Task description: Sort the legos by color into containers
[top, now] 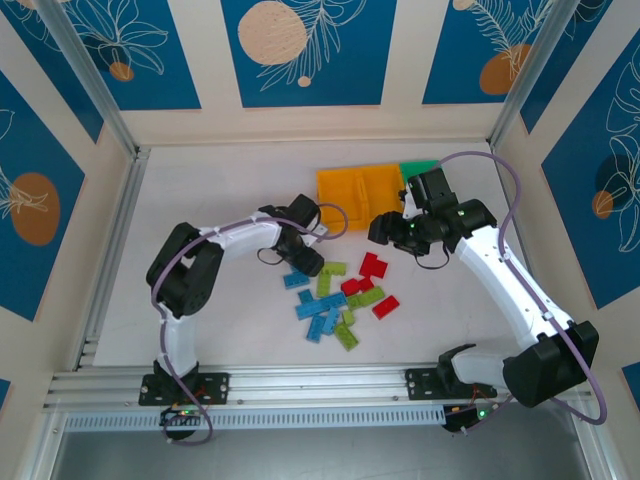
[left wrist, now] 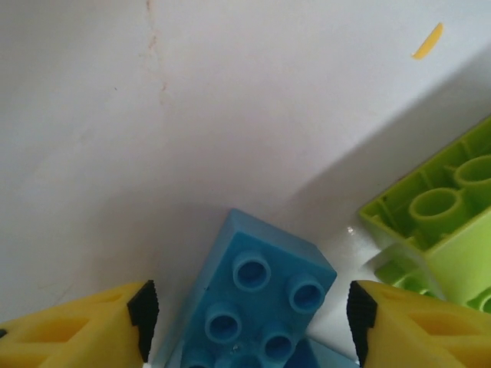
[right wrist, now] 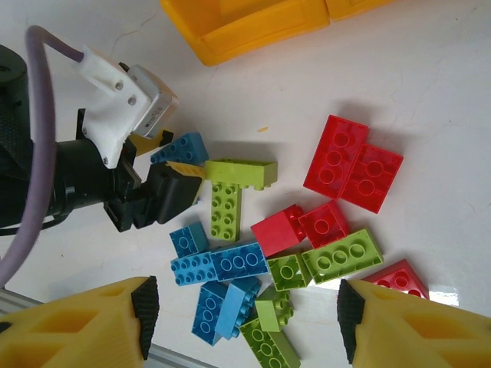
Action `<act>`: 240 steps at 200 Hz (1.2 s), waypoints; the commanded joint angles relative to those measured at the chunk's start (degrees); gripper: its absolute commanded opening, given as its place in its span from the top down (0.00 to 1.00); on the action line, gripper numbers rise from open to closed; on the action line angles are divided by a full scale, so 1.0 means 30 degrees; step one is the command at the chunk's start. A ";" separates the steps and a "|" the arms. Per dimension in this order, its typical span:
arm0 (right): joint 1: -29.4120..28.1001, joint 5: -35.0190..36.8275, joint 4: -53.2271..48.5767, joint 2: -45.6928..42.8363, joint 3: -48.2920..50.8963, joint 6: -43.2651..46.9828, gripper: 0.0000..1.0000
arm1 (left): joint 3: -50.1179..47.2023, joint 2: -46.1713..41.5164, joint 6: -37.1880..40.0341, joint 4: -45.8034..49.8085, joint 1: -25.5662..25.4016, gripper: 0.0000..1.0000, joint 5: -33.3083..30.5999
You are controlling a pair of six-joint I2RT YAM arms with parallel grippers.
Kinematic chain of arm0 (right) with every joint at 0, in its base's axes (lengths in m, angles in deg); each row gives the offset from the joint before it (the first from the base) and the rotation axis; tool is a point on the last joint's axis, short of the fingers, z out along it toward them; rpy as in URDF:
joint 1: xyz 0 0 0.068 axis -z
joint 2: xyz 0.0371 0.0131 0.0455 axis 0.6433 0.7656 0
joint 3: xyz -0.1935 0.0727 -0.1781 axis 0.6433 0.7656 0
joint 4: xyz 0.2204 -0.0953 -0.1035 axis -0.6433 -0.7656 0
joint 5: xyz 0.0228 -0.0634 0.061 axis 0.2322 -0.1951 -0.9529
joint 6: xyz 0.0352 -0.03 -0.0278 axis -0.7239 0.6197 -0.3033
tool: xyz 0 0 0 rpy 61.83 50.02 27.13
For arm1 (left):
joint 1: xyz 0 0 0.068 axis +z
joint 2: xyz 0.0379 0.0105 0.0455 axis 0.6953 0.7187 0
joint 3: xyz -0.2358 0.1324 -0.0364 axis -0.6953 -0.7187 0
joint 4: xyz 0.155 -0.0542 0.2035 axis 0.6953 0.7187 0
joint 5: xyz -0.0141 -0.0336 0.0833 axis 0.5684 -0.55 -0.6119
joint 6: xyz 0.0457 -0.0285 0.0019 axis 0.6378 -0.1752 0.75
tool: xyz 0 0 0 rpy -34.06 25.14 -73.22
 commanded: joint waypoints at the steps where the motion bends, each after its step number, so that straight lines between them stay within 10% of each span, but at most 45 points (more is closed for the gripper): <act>1: -0.0128 -0.0104 -0.0224 0.0024 -0.0120 -0.0240 0.34 | 0.0052 0.0741 0.0605 0.0970 0.0109 0.32 0.0144; 100: -0.0246 -0.0170 -0.0065 -0.0275 -0.0914 -0.0741 0.34 | 0.1193 -0.2731 -0.0191 -0.0516 0.0050 0.70 0.0130; 200: -0.0089 0.1382 0.1600 -0.0706 -0.0206 -0.2093 0.34 | 1.1054 0.3568 -0.3309 -0.4053 0.0205 0.70 -0.1984; 240: 0.0017 0.1611 0.1458 -0.0705 -0.0291 -0.2083 0.34 | 1.4179 0.5601 -0.4047 -0.3168 0.0422 0.53 -0.1447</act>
